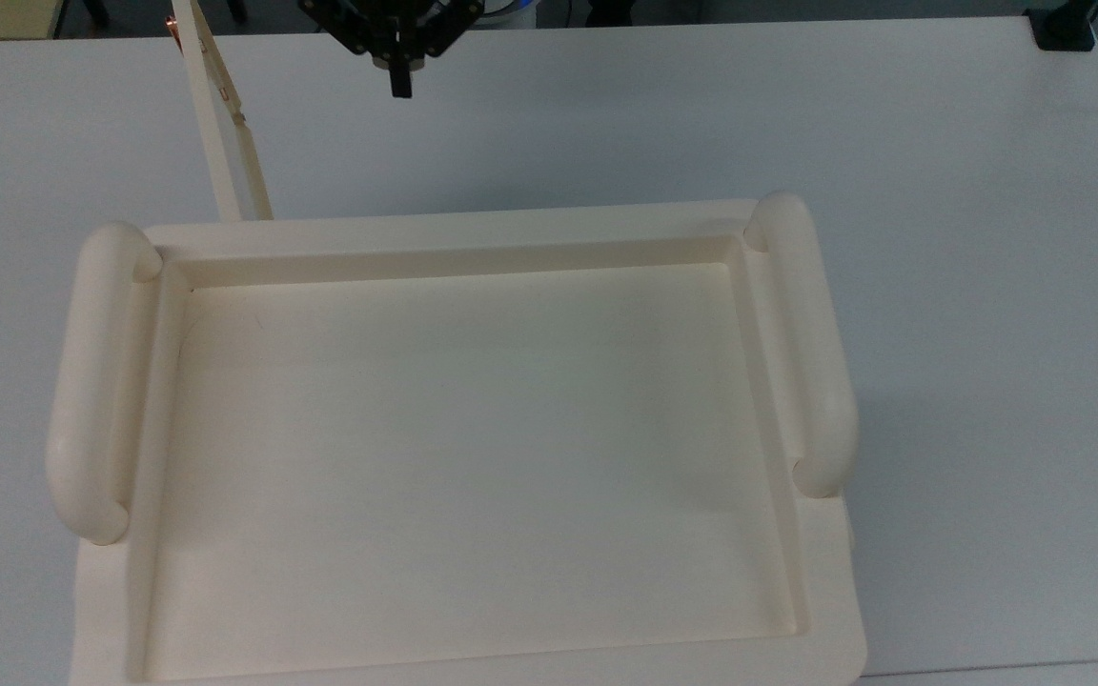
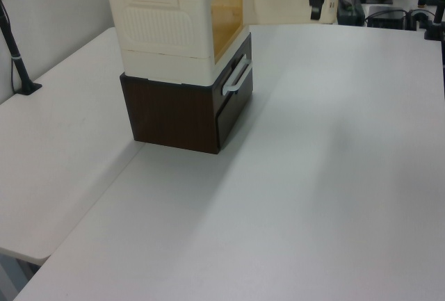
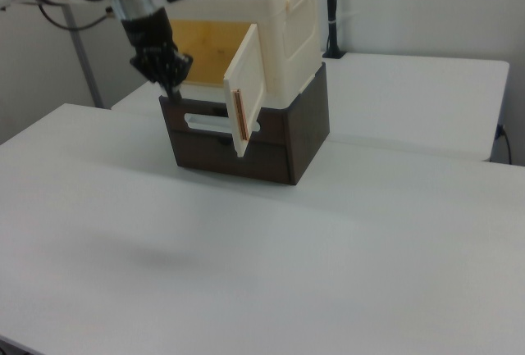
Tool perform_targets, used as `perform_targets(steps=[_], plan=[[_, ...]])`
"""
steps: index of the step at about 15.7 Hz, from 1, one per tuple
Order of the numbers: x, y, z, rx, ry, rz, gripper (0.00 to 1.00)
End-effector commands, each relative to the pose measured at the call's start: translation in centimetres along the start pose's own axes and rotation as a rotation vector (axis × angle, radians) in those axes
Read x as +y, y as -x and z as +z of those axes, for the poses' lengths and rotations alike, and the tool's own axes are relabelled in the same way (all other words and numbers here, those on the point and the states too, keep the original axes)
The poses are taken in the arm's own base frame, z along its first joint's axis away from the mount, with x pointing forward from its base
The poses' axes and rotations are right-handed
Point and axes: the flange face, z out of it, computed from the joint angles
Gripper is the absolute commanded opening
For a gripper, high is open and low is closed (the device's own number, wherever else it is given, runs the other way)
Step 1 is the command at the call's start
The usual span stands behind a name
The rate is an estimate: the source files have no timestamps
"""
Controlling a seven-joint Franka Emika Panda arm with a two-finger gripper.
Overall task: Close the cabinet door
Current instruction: 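Push the cream door with the gripper, swinging it toward the cabinet front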
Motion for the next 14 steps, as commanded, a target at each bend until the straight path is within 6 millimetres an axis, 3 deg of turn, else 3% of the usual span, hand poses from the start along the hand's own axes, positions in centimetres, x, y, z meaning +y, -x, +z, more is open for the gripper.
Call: perform_targets(steps=[1,4,7,11,14], plan=[[2.3,0.1,-5.8,0.130,-0.016,0.025,0.00],[5.2,0.3,-10.2,0.231,-0.045,0.076,0.00],[8.2,0.1,-11.9,0.326,-0.026,0.129,0.00],[12.3,-0.2,-11.7,0.402,0.012,0.181,0.00],[14.9,-0.4,-9.9,0.371,0.040,0.162,0.00]])
